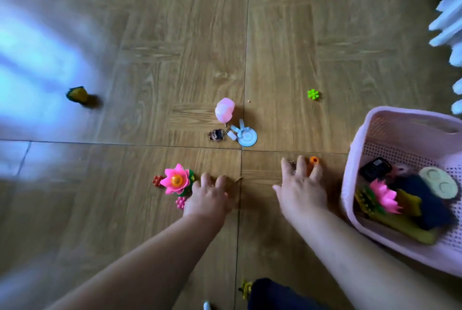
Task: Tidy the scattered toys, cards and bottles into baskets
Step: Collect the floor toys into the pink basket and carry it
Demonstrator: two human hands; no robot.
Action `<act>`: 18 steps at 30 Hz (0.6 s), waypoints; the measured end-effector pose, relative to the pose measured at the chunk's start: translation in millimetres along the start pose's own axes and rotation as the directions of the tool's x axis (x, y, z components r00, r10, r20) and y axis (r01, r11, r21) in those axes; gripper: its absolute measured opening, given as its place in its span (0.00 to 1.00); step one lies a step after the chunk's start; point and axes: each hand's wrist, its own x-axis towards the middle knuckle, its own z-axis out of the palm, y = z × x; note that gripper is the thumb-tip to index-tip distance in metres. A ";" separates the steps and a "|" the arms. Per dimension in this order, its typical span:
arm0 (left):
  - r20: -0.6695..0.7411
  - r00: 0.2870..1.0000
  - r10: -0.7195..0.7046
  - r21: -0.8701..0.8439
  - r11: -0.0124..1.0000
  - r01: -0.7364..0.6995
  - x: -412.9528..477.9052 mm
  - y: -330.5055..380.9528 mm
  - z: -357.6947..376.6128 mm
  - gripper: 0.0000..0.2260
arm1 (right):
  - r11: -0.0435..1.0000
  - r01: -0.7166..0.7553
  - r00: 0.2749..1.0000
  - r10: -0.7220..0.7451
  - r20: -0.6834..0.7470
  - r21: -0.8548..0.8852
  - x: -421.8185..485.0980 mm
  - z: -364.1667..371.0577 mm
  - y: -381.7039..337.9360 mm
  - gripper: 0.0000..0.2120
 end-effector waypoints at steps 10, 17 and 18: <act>-0.202 0.978 -0.055 -0.409 0.912 -0.033 -11.3 -11.1 -2.9 0.05 | 0.871 0.449 0.871 -0.378 -0.314 0.199 31.8 21.1 -6.0 0.14; -0.361 0.848 -0.388 -0.539 0.829 0.149 -18.6 -60.9 -43.9 0.22 | 0.819 0.416 0.853 -0.201 -0.482 0.395 61.1 -19.4 -49.1 0.12; -0.284 0.872 -0.400 -0.496 0.839 0.223 -13.7 -68.5 -43.7 0.28 | 0.839 0.382 0.873 -0.190 -0.449 0.387 68.0 -26.4 -55.0 0.12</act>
